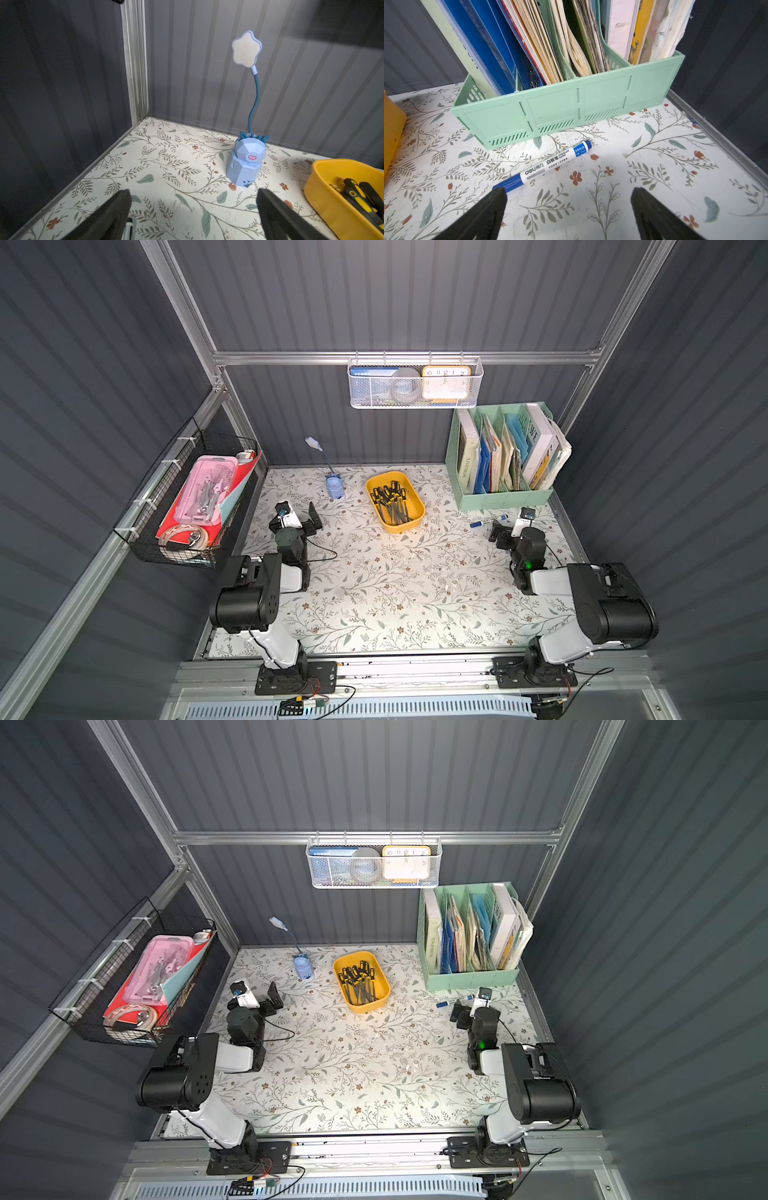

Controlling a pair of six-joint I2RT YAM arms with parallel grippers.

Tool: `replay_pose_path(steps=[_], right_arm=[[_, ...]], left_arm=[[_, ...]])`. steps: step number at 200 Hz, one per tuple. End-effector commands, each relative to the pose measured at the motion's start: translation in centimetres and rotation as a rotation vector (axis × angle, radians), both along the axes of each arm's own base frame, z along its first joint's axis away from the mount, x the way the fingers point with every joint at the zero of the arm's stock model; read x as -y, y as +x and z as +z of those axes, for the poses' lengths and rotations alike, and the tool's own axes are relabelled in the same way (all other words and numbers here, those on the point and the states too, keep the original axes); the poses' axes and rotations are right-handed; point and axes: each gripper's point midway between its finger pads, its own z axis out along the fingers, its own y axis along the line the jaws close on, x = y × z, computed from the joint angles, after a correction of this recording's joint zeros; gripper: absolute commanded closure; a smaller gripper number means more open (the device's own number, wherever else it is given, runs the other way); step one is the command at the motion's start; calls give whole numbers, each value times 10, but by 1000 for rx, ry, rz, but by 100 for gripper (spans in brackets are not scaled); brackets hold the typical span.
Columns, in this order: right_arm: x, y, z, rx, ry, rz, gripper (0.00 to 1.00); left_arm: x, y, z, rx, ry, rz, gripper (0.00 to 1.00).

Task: Take the file tool out of the storage box
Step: Move the storage box to the center of the board.

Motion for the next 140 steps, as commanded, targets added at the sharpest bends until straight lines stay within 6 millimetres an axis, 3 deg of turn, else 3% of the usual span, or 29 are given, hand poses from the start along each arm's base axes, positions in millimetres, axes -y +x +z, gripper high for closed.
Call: replay_pose_path(steps=[1, 80, 90, 100, 129, 140], right_arm=[[0, -1, -2, 3, -4, 5, 1], [0, -1, -1, 4, 0, 6, 1], [0, 0, 8, 10, -4, 8, 1], [3, 3, 22, -27, -6, -12, 1], [8, 17, 62, -207, 31, -68, 1], [4, 22, 71, -268, 35, -72, 1]], left_arm=[[-1, 4, 4, 6, 11, -5, 0], [-4, 5, 4, 5, 4, 10, 0], [-19, 0, 9, 16, 15, 98, 0], [-18, 1, 22, 1, -3, 106, 0], [-32, 31, 62, -84, -123, 184, 0], [-22, 44, 73, -119, -157, 146, 0]])
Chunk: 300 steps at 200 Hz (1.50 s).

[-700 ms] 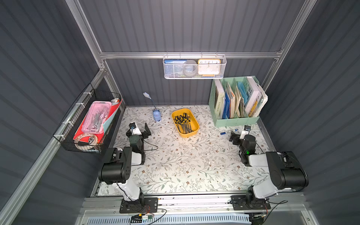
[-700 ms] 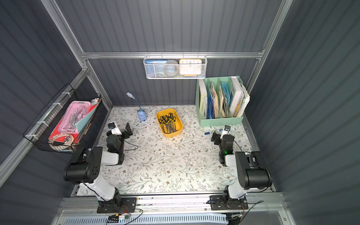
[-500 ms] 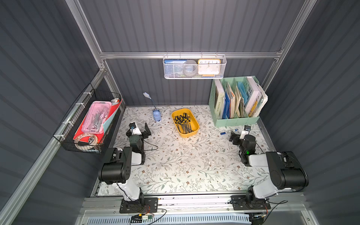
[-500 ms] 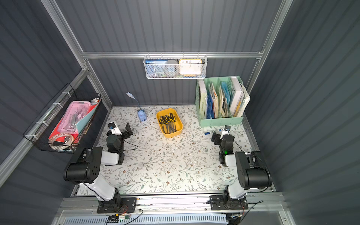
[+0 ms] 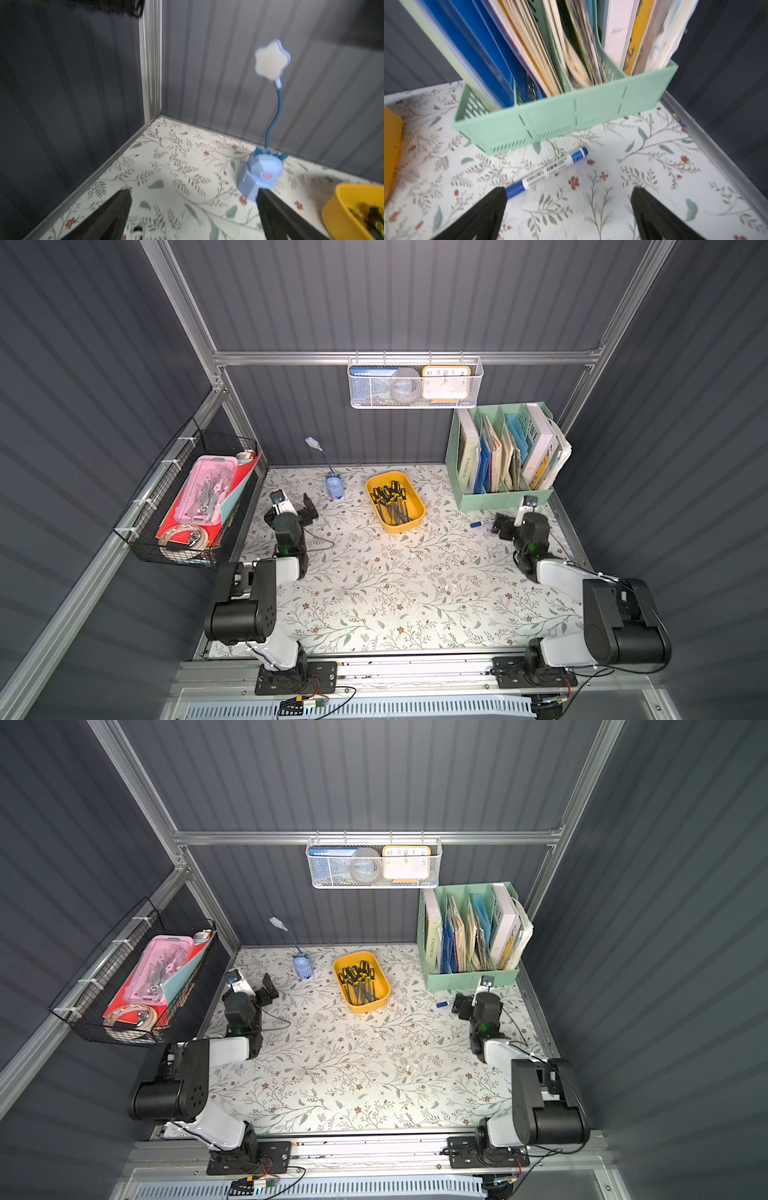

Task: Take the file tool out of the storage box
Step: Move the storage box to the center of the board.

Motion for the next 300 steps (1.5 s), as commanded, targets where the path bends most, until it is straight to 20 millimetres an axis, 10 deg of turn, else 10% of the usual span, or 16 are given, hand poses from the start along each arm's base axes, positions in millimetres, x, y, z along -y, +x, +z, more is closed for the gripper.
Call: replay_pose_path(steps=[1, 39, 92, 133, 195, 250, 300], right_arm=[[-1, -3, 10, -198, 23, -38, 1], [-41, 3, 30, -286, 10, 25, 1], [-82, 13, 45, -343, 140, 115, 1], [-90, 10, 29, -432, 166, 137, 2], [-94, 5, 11, -508, 171, 157, 10], [-95, 3, 4, -554, 160, 161, 14], [-99, 1, 3, -574, 187, 170, 19]], left_arm=[[1, 14, 27, -77, -110, 28, 0], [83, 55, 34, -216, -230, -88, 0], [204, 98, -6, -463, -310, -213, 7], [223, 91, -64, -639, -393, -247, 41], [235, 93, -128, -805, -407, -258, 51], [238, 95, -145, -851, -391, -266, 66], [237, 93, -147, -879, -365, -269, 100]])
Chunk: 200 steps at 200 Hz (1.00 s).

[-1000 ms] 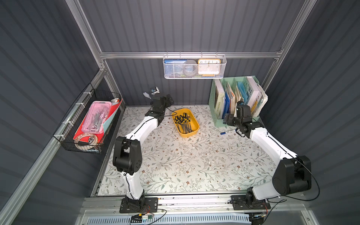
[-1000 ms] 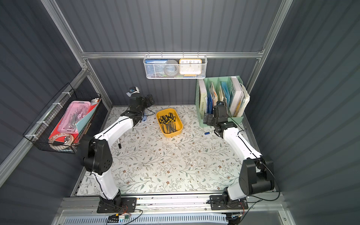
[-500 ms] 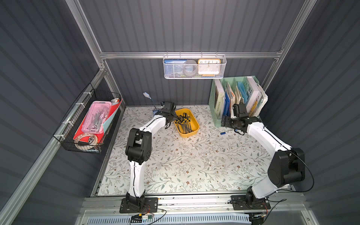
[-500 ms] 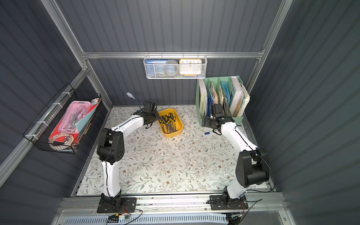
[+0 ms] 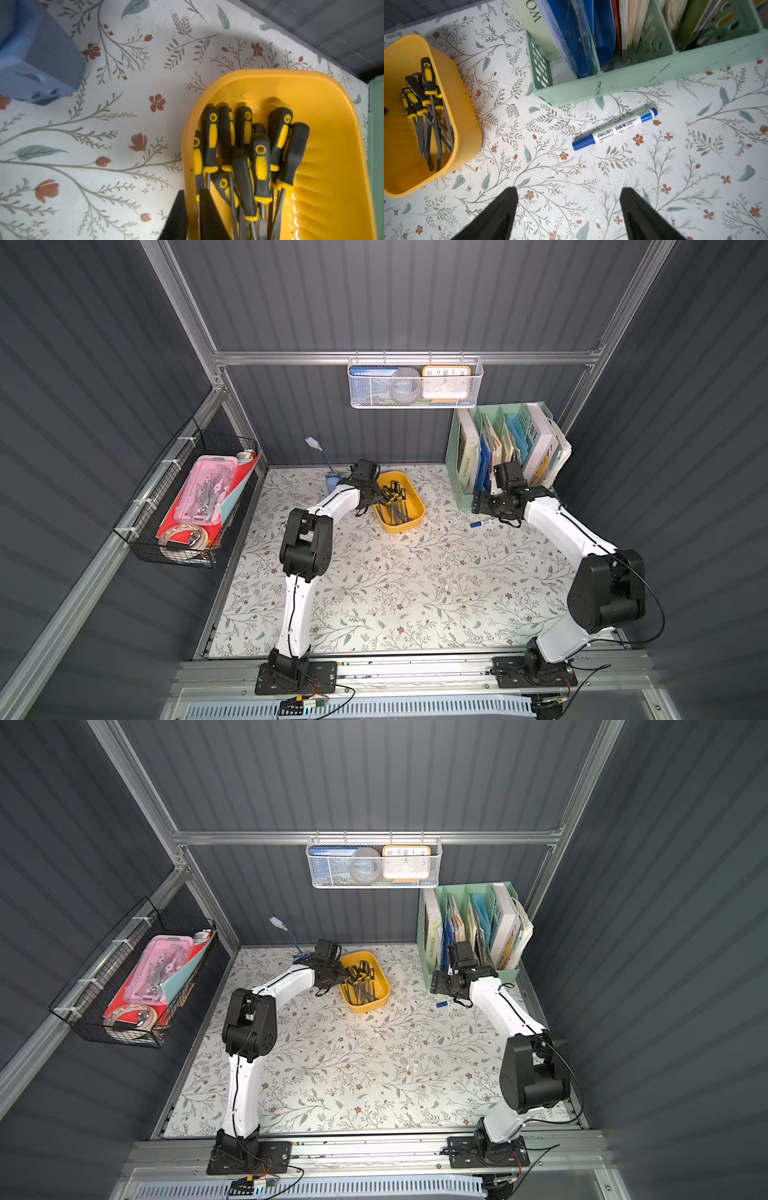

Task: Take the file tool out of the storage box
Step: Move the storage box to the center of the board.

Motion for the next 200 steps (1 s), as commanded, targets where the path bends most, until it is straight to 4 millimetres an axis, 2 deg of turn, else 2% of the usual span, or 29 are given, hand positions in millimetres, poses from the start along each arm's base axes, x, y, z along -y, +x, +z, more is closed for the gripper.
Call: replay_pose_path(steps=[1, 31, 56, 98, 104, 141, 176, 200], right_arm=[[-6, -2, 5, -14, 22, 10, 19], [-16, -2, 9, -13, 33, 28, 22], [-40, -4, 14, -6, 11, 79, 22], [-81, -6, 23, 0, 46, 85, 22], [-86, -6, 23, -4, 57, 77, 22], [-116, -16, 27, 6, 95, 67, 23], [-139, -27, 19, -15, 134, 65, 23], [-148, -30, 14, -31, 149, 64, 23]], left_arm=[[-3, -5, -6, -43, 36, -24, 100], [-10, -19, 4, -60, 62, -30, 100], [-26, -41, 20, -51, 114, -39, 100], [-53, -100, 39, -55, 200, -94, 100], [-60, -116, 30, -86, 218, -102, 100], [-106, -162, 38, -119, 272, -62, 100], [-159, -179, 32, -161, 350, -11, 100], [-176, -172, 35, -142, 391, -43, 100]])
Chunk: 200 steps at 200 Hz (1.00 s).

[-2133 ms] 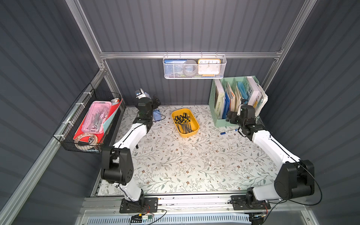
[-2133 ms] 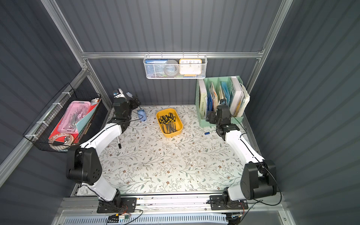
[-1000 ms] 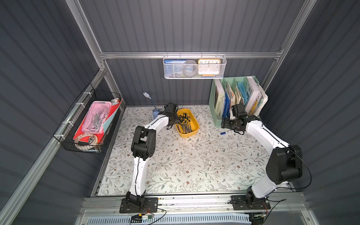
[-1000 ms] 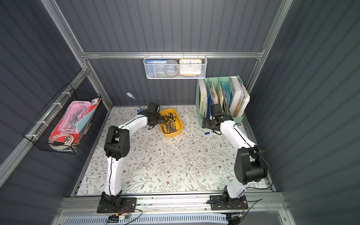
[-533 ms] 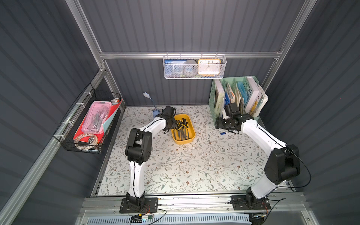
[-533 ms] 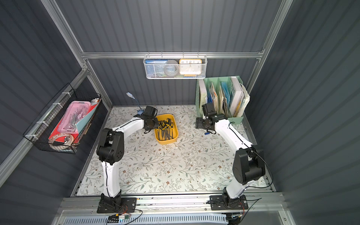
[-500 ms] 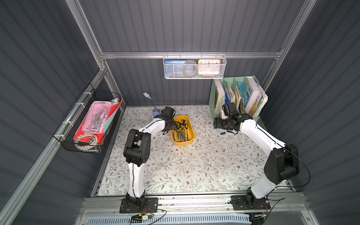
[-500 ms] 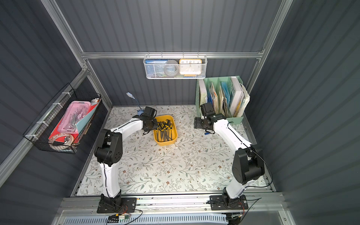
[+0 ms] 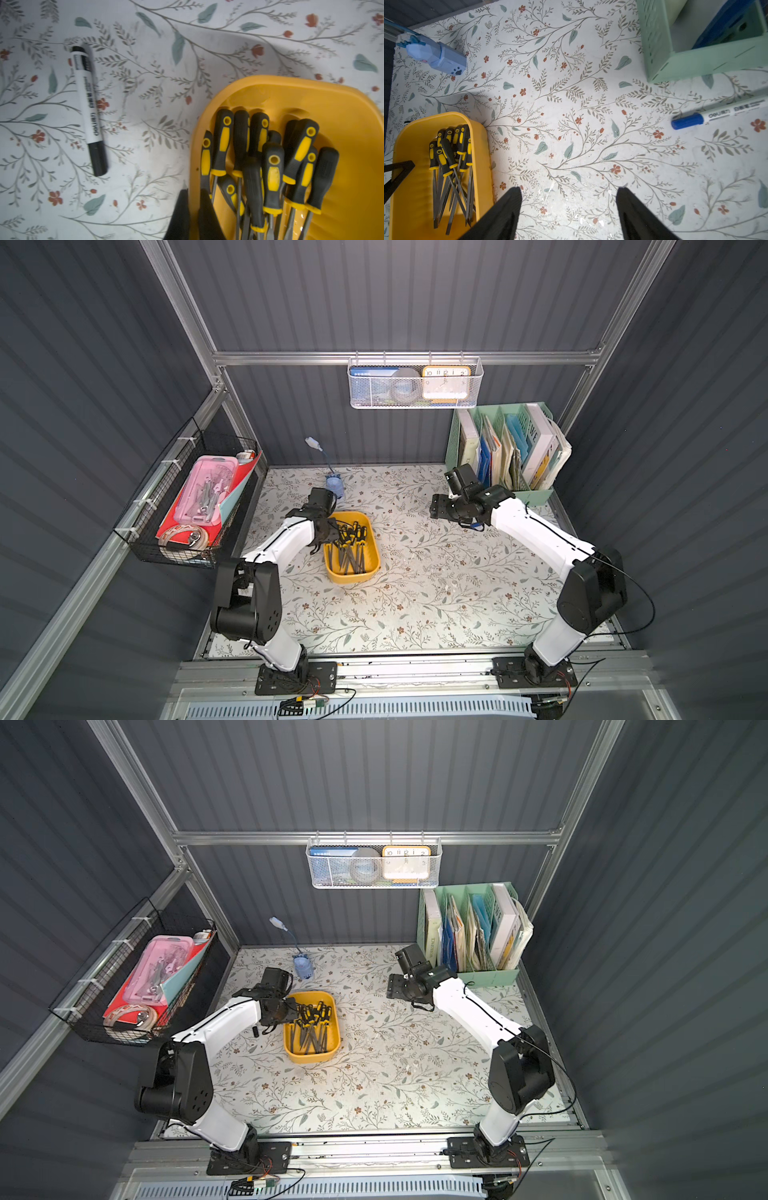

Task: Take the file tool out of the storage box
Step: Move the storage box to the center of the board.

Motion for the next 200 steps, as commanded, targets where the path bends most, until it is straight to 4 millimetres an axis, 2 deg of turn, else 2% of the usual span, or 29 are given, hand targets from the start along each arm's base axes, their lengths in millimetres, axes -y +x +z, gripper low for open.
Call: replay_pose_path(steps=[1, 40, 55, 86, 120, 156, 168, 184, 200], right_arm=[[-3, -1, -12, -36, 15, -47, 23], [-9, -6, -20, -66, 61, -74, 23], [-7, -8, -22, -75, 65, -86, 23], [-2, -11, -21, -64, 45, -92, 22], [3, -12, -22, -60, 23, -98, 20], [3, -12, -27, -67, 22, -100, 19], [2, -11, -27, -65, 25, -97, 19], [2, -11, -26, -60, 25, -94, 18], [3, -10, -24, -49, 23, -95, 18]], left_arm=[[-18, 5, 13, 27, 73, -62, 100], [-34, 27, 6, 9, 78, -131, 100], [-44, 31, 1, -13, 69, -143, 100], [-63, 46, 3, -19, 81, -162, 100], [-80, 52, -11, -66, 122, -165, 100], [-93, 61, -7, -51, 144, -96, 100], [-97, 62, -7, -58, 157, -78, 82], [-98, 63, -5, -56, 158, -66, 76], [-99, 66, 3, -35, 159, -60, 61]])
